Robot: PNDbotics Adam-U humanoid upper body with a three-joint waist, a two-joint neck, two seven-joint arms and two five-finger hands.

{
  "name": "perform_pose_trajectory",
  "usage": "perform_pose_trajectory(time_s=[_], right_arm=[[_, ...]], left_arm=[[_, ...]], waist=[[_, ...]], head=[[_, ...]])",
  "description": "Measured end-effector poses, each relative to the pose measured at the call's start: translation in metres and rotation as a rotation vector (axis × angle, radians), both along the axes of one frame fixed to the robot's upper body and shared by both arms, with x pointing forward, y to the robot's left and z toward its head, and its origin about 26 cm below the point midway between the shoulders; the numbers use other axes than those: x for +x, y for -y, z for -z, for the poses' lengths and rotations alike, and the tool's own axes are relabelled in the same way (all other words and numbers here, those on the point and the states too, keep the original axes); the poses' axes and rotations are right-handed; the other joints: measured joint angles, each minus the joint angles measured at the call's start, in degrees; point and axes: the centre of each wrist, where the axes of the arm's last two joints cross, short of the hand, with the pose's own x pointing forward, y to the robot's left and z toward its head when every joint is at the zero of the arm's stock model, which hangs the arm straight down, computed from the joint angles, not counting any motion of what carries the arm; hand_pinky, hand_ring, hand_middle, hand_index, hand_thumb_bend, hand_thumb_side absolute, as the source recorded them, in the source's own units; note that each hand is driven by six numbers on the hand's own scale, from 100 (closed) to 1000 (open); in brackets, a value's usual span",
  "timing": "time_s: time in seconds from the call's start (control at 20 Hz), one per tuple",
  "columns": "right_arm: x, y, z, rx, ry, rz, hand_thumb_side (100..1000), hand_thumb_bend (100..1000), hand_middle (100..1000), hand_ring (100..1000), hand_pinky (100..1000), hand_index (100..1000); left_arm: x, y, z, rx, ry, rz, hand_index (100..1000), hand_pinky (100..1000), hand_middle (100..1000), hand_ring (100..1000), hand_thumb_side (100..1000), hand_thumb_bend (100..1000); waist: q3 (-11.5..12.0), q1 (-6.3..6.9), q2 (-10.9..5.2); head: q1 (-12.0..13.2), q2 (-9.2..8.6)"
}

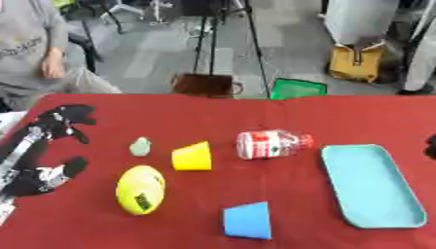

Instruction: Pick up objects on the table and place them in the box.

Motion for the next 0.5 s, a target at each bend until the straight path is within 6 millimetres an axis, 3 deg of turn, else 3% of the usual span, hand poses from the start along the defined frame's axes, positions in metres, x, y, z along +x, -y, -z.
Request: perform_pose_trajectory(time_s=[0.1,0.5], right_arm=[[0.000,0.000,0.001,-0.001,-0.003,0.001,424,209,677,650,604,751],[0.000,0.001,0.002,-0.002,-0.008,0.003,424,211,677,650,604,751]], left_arm=[[0.000,0.000,-0.001,0.027,-0.005,-0.027,894,661,838,808,649,678],[0.010,0.008,-0.013,0.211,-0.091,-0.054,894,709,833,810,676,733]], waist=[[0.0,0.00,0.00],[-0.3,-0.02,-0.11]], head=[[0.0,0.01],[-0.4,0.03]])
